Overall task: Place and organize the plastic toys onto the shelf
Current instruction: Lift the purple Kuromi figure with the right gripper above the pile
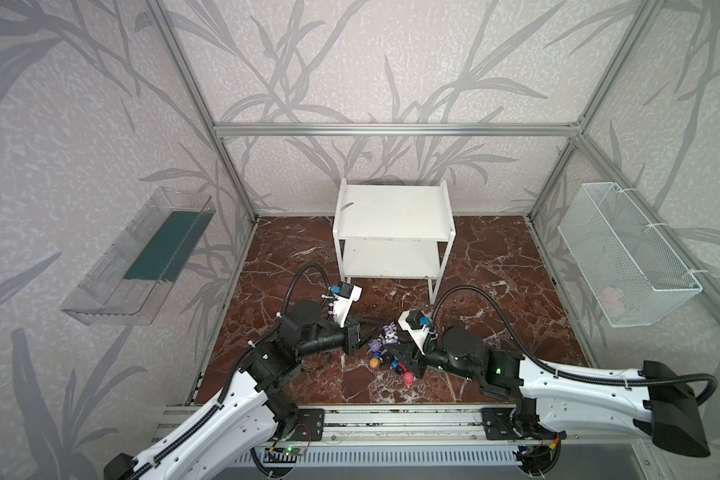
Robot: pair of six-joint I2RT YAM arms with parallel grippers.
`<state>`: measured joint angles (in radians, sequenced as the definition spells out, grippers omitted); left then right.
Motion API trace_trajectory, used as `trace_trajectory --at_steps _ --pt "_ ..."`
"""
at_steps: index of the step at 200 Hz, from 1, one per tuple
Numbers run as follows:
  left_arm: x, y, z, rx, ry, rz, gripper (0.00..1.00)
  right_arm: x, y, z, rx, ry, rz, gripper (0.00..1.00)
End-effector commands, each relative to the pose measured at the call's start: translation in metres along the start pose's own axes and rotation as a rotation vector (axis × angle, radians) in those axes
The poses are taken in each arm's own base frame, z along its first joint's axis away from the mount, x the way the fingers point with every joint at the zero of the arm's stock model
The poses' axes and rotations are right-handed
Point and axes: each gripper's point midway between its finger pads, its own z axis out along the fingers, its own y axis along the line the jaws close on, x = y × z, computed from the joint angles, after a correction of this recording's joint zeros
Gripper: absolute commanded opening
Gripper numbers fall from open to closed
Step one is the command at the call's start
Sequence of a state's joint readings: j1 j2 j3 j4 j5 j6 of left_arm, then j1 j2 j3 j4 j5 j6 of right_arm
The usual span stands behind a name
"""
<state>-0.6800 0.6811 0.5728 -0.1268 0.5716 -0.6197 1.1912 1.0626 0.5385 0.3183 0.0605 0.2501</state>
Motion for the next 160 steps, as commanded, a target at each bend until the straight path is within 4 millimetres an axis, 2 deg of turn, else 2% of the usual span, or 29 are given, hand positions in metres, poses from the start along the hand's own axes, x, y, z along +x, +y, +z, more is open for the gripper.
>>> trace_trajectory --at_steps 1,15,29,46,67,107,160 --pt "0.003 0.001 -0.001 0.003 0.006 0.018 0.0 -0.02 0.002 0.002 -0.005 -0.076 0.018 0.19" --pt "0.002 0.0 -0.003 -0.003 -0.007 0.03 0.0 -0.019 0.002 0.005 -0.006 -0.067 0.022 0.24" --pt "0.0 0.004 -0.008 -0.035 -0.026 0.045 0.0 -0.018 0.001 0.006 0.001 -0.056 0.028 0.34" --pt "-0.003 0.015 -0.015 -0.112 -0.056 0.062 0.0 -0.018 0.0 0.007 0.013 -0.047 0.036 0.48" --pt "-0.008 0.03 -0.028 -0.226 -0.109 0.081 0.0 -0.022 -0.002 0.006 0.027 -0.053 0.043 0.59" --pt "-0.014 0.038 -0.043 -0.295 -0.17 0.105 0.0 -0.035 -0.005 0.01 0.051 -0.079 0.044 0.62" --pt "-0.01 0.038 -0.038 -0.284 -0.146 0.1 0.0 -0.055 -0.006 0.031 0.051 -0.08 0.043 0.63"
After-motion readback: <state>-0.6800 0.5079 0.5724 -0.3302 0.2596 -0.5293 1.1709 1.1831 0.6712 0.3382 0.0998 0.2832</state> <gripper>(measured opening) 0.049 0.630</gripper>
